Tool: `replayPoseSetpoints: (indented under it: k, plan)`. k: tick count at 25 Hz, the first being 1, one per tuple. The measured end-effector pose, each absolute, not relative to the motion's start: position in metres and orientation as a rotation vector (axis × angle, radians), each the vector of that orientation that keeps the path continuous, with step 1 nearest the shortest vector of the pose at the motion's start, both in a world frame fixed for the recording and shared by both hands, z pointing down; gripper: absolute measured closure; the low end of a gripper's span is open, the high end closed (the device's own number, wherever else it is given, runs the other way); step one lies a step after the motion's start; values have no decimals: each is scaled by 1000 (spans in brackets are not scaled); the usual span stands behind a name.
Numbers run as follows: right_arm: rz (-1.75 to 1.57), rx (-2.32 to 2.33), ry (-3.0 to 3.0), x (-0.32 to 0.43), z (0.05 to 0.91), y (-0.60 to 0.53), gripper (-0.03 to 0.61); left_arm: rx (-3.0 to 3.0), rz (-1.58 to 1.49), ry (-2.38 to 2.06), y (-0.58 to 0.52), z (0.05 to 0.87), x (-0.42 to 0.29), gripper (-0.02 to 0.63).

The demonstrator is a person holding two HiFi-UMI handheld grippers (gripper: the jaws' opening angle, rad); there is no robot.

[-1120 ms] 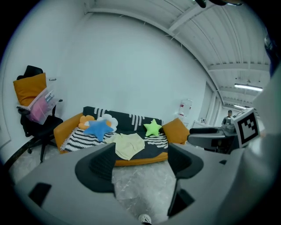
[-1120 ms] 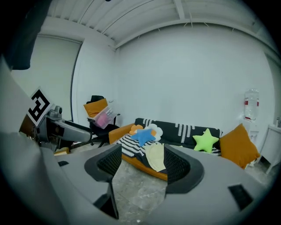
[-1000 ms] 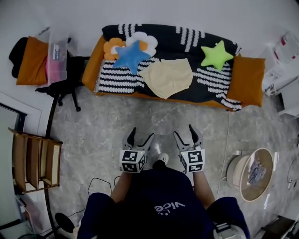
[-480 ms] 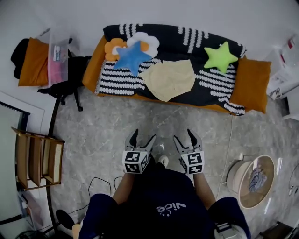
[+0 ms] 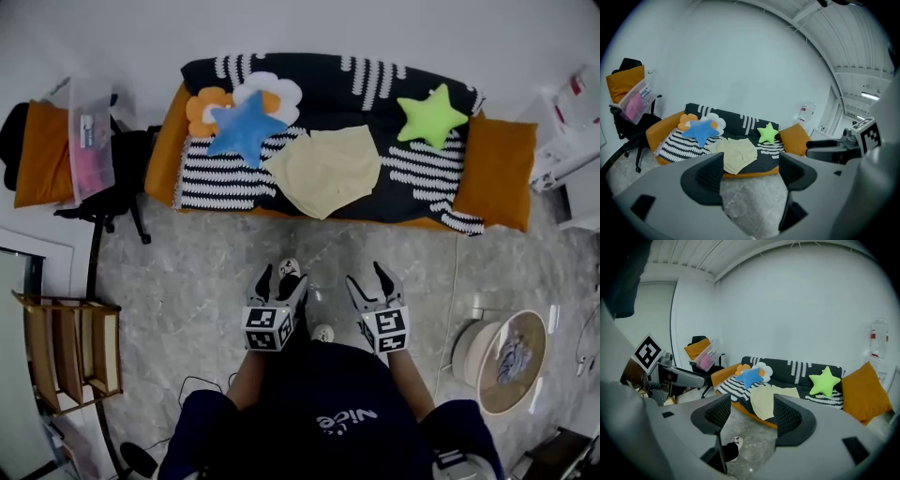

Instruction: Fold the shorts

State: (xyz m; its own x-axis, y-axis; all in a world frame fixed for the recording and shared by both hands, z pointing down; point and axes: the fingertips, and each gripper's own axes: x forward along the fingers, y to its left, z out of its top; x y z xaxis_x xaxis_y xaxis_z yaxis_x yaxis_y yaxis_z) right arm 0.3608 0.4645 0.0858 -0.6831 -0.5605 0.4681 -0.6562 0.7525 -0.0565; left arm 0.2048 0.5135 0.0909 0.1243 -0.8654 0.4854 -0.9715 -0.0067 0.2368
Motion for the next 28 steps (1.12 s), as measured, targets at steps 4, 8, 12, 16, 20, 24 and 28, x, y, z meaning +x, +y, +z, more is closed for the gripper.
replayPoseSetpoints:
  k: [4,8,12,16,20,24,28]
  plan:
    - [315,944,-2492,338,88,424,301,1940,281,-1708,459,95,185,250]
    - [336,1014,-2472,308,82,374,301,2004,342,-1632,405,94,159,253]
    - [351,1087,-2449,284,78,328,301,2052,383,-1588,355,90,129,259]
    - [378,1153,-2421,267,78,297,301,2085,397,-1536,317,91,108,262]
    - [402,1191,-2383,260,84,278,305,2115,413,-1479,293,95,102,262]
    - [429,1212,-2350,259,91,267,313,2112,424,-1464,279,101,98,262]
    - [443,1210,-2344,260,94,252,330,2068,426,-1477,269,108,92,262]
